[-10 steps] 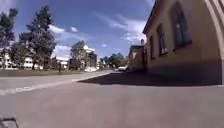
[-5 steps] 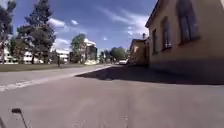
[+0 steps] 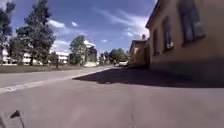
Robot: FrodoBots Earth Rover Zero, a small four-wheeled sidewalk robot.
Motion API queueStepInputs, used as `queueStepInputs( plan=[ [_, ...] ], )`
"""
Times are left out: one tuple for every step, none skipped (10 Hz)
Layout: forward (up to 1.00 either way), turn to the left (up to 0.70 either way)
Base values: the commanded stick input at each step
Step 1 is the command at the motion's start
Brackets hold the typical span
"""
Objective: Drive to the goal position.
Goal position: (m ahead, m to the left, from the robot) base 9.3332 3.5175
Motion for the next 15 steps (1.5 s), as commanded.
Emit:
queueStepInputs(
  plan=[
    [0.95, 0.0],
    [1.0, 0.0],
    [1.0, 0.0],
    [1.0, 0.0],
    [1.0, 0.0],
    [1.0, 0.0],
    [1.0, 0.0],
    [1.0, 0.0],
    [1.0, 0.0],
    [1.0, 0.0],
    [1.0, 0.22],
    [1.0, 0.4],
    [1.0, 0.4],
    [1.0, 0.13],
    [1.0, 0.0]
  ],
)
